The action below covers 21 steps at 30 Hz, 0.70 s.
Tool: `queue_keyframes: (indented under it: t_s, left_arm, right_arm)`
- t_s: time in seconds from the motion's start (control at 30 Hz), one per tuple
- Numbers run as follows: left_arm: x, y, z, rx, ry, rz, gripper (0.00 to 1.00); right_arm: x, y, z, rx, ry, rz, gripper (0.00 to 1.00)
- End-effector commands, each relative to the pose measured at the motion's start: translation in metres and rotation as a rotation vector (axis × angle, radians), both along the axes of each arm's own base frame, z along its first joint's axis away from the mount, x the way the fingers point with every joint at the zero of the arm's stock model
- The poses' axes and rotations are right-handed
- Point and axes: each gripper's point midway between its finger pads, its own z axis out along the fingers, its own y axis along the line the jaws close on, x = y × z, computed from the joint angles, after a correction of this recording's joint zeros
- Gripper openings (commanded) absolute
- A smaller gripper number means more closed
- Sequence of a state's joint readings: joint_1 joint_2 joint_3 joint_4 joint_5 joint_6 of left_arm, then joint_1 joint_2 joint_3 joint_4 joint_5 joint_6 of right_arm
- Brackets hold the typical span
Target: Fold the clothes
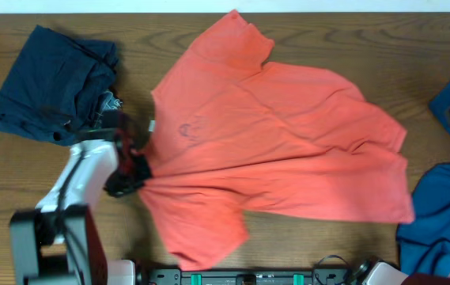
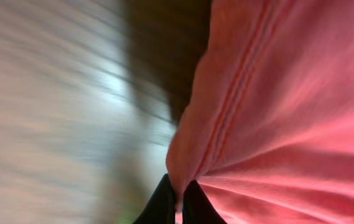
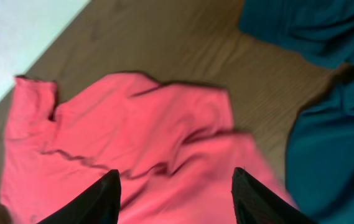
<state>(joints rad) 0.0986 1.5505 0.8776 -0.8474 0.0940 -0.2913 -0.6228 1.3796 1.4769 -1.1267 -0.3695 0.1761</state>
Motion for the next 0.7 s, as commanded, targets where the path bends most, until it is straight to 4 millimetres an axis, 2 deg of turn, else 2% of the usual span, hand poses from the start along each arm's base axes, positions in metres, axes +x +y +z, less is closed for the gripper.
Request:
queue_keyframes:
  t_s: [0.0, 0.1, 0.13, 0.17, 0.23, 0.43, 0.5, 0.67]
  left_arm:
    - [0.007, 0.031, 0.017, 0.091, -0.055, 0.067, 0.07]
    - [0.006, 0.031, 0.017, 0.077, -0.057, 0.068, 0.24]
    - [0.007, 0.031, 0.017, 0.077, -0.057, 0.065, 0.26]
    - [0.007, 0.031, 0.017, 0.077, -0.058, 0.065, 0.33]
    - [0.007, 0.031, 0.017, 0.077, -0.057, 0.065, 0.38]
    - [0.013, 0.031, 0.030, 0.072, -0.065, 0.063, 0.41]
    - [0.021, 0.020, 0.039, 0.005, -0.094, 0.020, 0.40]
    - [0.036, -0.026, 0.051, -0.225, -0.169, -0.095, 0.41]
  right_arm:
    - [0.015, 0.010, -0.022, 0.009, 0.054, 0.079, 0.57]
    - [0.034, 0.017, -0.047, 0.036, 0.103, 0.129, 0.60]
    - [0.039, 0.017, -0.054, 0.036, 0.118, 0.134, 0.60]
    - [0.045, 0.015, -0.065, 0.032, 0.142, 0.139, 0.60]
    - [0.057, 0.014, -0.087, 0.040, 0.177, 0.152, 0.60]
    - [0.080, 0.012, -0.154, 0.085, 0.279, 0.181, 0.55]
    - [0.083, 0.010, -0.173, 0.104, 0.309, 0.181, 0.53]
    - [0.084, 0.014, -0.219, 0.156, 0.377, 0.223, 0.52]
